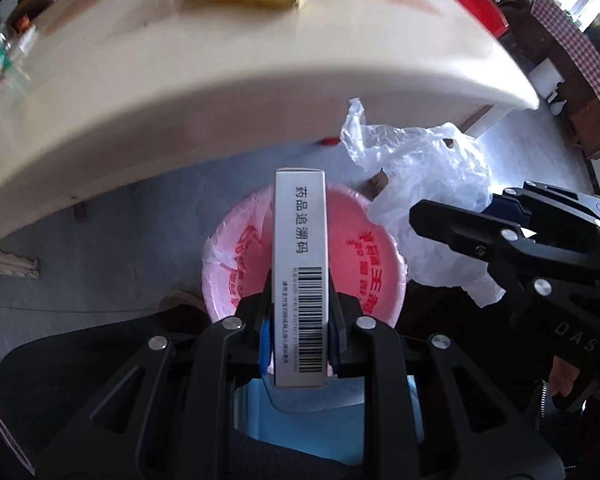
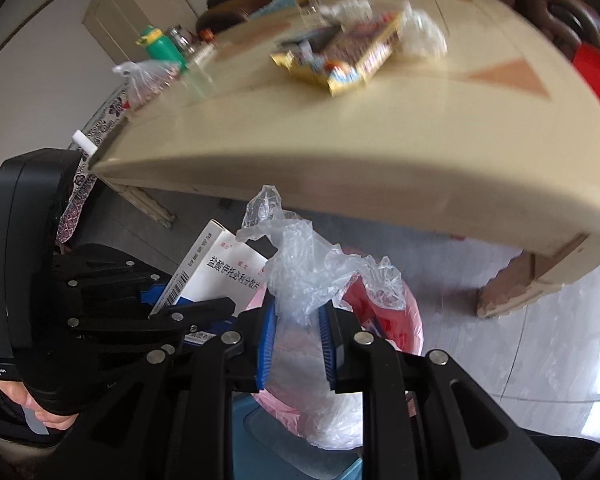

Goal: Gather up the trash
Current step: 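Lift the bag and medicine box and carry both over the pink bin, then lower into the bin and open the left tool while the right tool releases the bag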

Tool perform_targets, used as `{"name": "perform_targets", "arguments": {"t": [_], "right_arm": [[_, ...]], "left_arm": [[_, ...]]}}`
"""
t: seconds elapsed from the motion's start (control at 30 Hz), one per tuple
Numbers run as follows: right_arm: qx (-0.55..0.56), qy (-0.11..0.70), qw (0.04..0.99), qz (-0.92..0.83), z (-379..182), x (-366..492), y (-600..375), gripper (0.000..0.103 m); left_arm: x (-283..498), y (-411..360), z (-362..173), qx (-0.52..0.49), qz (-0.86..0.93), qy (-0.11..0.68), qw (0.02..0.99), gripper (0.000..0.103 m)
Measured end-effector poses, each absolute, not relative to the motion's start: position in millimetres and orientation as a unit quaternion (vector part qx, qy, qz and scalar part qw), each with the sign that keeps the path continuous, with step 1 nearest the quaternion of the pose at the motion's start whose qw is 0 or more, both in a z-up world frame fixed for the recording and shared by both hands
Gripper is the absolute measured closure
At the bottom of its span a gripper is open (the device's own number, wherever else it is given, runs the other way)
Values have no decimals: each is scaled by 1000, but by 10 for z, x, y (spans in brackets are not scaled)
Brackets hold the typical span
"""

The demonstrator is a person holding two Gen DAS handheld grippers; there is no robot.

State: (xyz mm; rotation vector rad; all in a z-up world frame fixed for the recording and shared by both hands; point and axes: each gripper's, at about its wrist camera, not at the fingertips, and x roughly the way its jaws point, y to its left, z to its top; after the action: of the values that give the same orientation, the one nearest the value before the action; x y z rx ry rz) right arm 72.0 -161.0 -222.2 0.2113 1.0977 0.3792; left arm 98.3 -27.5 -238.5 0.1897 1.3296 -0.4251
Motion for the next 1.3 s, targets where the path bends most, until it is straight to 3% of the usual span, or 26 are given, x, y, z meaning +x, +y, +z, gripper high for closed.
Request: {"name": "perform_targets", "arguments": {"t": [0.57,1.3], "right_arm": [[97,603,772,175,-3255,919,-1525,82],[97,674,710,179,-4058,1089,-1410,82]], "left_arm": [[1264,-263,-3326,68,-182,698,689,82],[1403,-248,-4070,59,-151,765,623,82]]}}
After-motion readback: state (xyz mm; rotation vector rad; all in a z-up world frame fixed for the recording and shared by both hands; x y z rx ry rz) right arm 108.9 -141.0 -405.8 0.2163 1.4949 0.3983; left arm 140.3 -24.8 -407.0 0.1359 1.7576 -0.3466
